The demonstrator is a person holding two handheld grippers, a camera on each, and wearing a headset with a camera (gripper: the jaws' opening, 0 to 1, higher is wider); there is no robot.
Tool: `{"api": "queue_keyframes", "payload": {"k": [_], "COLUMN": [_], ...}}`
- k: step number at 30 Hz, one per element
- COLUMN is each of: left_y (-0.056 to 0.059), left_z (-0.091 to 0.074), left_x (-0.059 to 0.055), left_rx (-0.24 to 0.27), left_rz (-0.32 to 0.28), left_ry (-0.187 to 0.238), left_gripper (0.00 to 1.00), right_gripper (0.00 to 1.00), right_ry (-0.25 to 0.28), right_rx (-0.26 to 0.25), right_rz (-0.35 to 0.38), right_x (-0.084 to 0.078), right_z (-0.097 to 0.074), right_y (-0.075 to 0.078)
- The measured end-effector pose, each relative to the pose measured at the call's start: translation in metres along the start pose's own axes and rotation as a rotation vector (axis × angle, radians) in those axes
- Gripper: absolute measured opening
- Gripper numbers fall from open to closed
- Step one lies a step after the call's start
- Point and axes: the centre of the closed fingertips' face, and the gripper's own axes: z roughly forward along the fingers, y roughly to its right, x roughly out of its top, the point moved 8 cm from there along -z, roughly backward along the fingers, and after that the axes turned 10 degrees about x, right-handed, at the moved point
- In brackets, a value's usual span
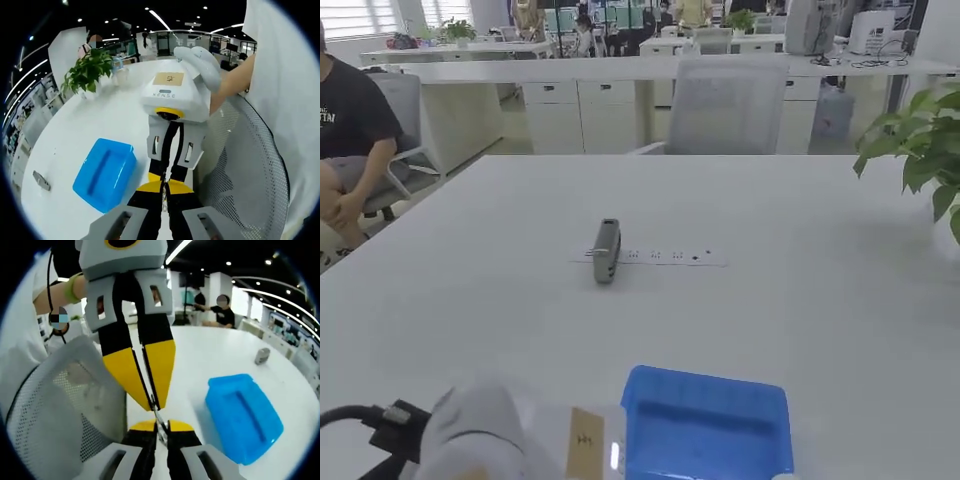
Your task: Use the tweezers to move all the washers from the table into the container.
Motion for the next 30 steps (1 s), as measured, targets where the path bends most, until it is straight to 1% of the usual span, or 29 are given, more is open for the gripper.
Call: {"api": "queue_keyframes", "payload": {"k": [3,4,5,6,7,9,10,11,12,13,14,15,16,17,19,20,21,23,24,27,28,30], "left_y": [-0.004,-0.006,-0.007,-0.008,-0.009,-0.01,-0.01,-0.01,-0.01,-0.009,-0.008,-0.008,-0.007,-0.006,-0.004,-0.004,-0.003,-0.002,-0.002,-0.001,-0.001,-0.003], "left_z": [0.0,0.0,-0.001,-0.002,-0.004,-0.008,-0.011,-0.014,-0.016,-0.019,-0.022,-0.024,-0.027,-0.029,-0.033,-0.035,-0.036,-0.039,-0.039,-0.039,-0.039,-0.04], "left_x": [0.0,0.0,0.001,0.001,0.0,-0.003,-0.007,-0.009,-0.014,-0.018,-0.022,-0.025,-0.03,-0.033,-0.039,-0.043,-0.046,-0.05,-0.05,-0.052,-0.052,-0.05], "left_rx": [0.042,0.063,0.081,0.101,0.127,0.171,0.202,0.224,0.25,0.272,0.309,0.33,0.357,0.373,0.403,0.42,0.452,0.505,0.518,0.589,0.601,0.631], "left_rz": [-0.026,-0.065,-0.101,-0.121,-0.155,-0.204,-0.244,-0.274,-0.313,-0.341,-0.388,-0.428,-0.488,-0.531,-0.607,-0.634,-0.642,-0.657,-0.661,-0.659,-0.662,-0.65], "left_ry": [0.014,0.026,0.055,0.078,0.102,0.132,0.152,0.163,0.174,0.18,0.201,0.216,0.243,0.263,0.288,0.293,0.296,0.306,0.311,0.343,0.354,0.379], "left_gripper": [0.0,0.0,0.0,0.02,0.03,0.06,0.08,0.1,0.13,0.15,0.17,0.21,0.23,0.26,0.33,0.36,0.42,0.48,0.51,0.57,0.6,0.67], "right_gripper": [0.02,0.02,0.02,0.02,0.02,0.02,0.02,0.02,0.02,0.02,0.02,0.02,0.02,0.02,0.02,0.02,0.02,0.02,0.02,0.02,0.02,0.02], "right_ry": [-0.008,-0.001,0.016,0.027,0.04,0.061,0.085,0.103,0.134,0.145,0.148,0.148,0.155,0.162,0.193,0.213,0.223,0.242,0.253,0.271,0.273,0.269], "right_rx": [-0.015,-0.024,-0.027,-0.029,-0.032,-0.037,-0.041,-0.036,-0.039,-0.037,-0.036,-0.041,-0.053,-0.059,-0.074,-0.081,-0.082,-0.094,-0.101,-0.116,-0.12,-0.136], "right_rz": [0.005,0.024,0.042,0.048,0.055,0.081,0.114,0.147,0.175,0.201,0.212,0.213,0.222,0.23,0.262,0.282,0.294,0.323,0.342,0.365,0.367,0.365], "right_x": [0.0,0.0,-0.001,-0.001,-0.002,-0.004,-0.005,-0.007,-0.008,-0.01,-0.011,-0.012,-0.013,-0.013,-0.013,-0.012,-0.013,-0.013,-0.013,-0.013,-0.012,-0.01], "right_z": [-0.001,-0.002,-0.002,-0.002,-0.002,-0.004,-0.006,-0.007,-0.009,-0.01,-0.012,-0.015,-0.019,-0.022,-0.029,-0.034,-0.037,-0.045,-0.049,-0.058,-0.061,-0.066], "right_y": [0.003,0.003,0.005,0.005,0.005,0.006,0.006,0.006,0.006,0.006,0.006,0.007,0.008,0.009,0.01,0.012,0.012,0.014,0.016,0.02,0.021,0.024]}}
